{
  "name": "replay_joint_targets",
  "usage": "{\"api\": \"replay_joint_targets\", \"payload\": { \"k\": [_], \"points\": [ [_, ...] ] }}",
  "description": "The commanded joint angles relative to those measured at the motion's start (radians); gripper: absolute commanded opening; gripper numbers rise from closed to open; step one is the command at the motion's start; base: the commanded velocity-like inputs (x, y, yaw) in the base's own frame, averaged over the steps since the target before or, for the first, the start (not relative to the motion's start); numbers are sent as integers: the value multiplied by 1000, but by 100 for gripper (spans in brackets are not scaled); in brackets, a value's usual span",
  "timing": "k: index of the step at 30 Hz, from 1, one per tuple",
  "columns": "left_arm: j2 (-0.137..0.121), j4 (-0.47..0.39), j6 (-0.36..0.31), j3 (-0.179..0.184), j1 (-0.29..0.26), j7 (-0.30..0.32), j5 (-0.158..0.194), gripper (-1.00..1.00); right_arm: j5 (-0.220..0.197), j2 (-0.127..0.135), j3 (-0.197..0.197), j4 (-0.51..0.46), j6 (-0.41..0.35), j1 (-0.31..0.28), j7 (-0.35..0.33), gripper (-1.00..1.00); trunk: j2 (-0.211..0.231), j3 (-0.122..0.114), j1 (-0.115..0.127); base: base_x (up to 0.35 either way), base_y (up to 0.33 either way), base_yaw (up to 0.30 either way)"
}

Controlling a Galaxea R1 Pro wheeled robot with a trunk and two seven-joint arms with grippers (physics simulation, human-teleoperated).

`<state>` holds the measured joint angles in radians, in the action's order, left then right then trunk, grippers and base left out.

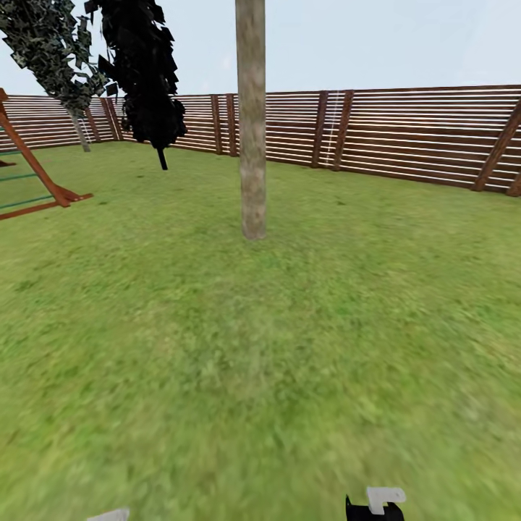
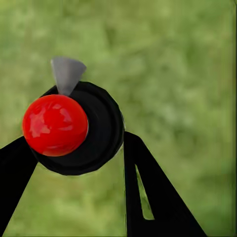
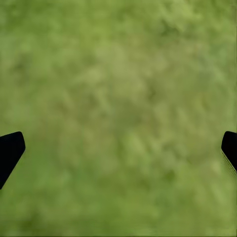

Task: In the garden, pick up the pesticide atomizer on the floor and spray pesticide onto both trees until each tree trunk is fully covered.

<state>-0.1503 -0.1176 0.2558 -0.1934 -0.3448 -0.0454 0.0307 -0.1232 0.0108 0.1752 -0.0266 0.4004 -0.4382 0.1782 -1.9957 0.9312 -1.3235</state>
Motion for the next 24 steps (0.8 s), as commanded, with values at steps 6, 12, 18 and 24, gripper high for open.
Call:
{"api": "replay_joint_targets", "payload": {
  "k": [6, 12, 18, 24],
  "points": [
    [0, 1, 4, 0, -1, -1, 3, -100, -10, 0, 9, 1, 3, 0, 1, 100, 0, 1, 0, 344, 0, 0],
    [0, 1, 4, 0, -1, -1, 3, -100, -10, 0, 9, 1, 3, 0, 1, 100, 0, 1, 0, 344, 0, 0],
    [0, 1, 4, 0, -1, -1, 3, -100, -10, 0, 9, 1, 3, 0, 1, 100, 0, 1, 0, 344, 0, 0],
    [0, 1, 3, 0, -1, -2, 3, -100, -10, 0, 9, 1, 3, 0, 1, 100, 0, 1, 0, 344, 0, 0]
  ]
}}
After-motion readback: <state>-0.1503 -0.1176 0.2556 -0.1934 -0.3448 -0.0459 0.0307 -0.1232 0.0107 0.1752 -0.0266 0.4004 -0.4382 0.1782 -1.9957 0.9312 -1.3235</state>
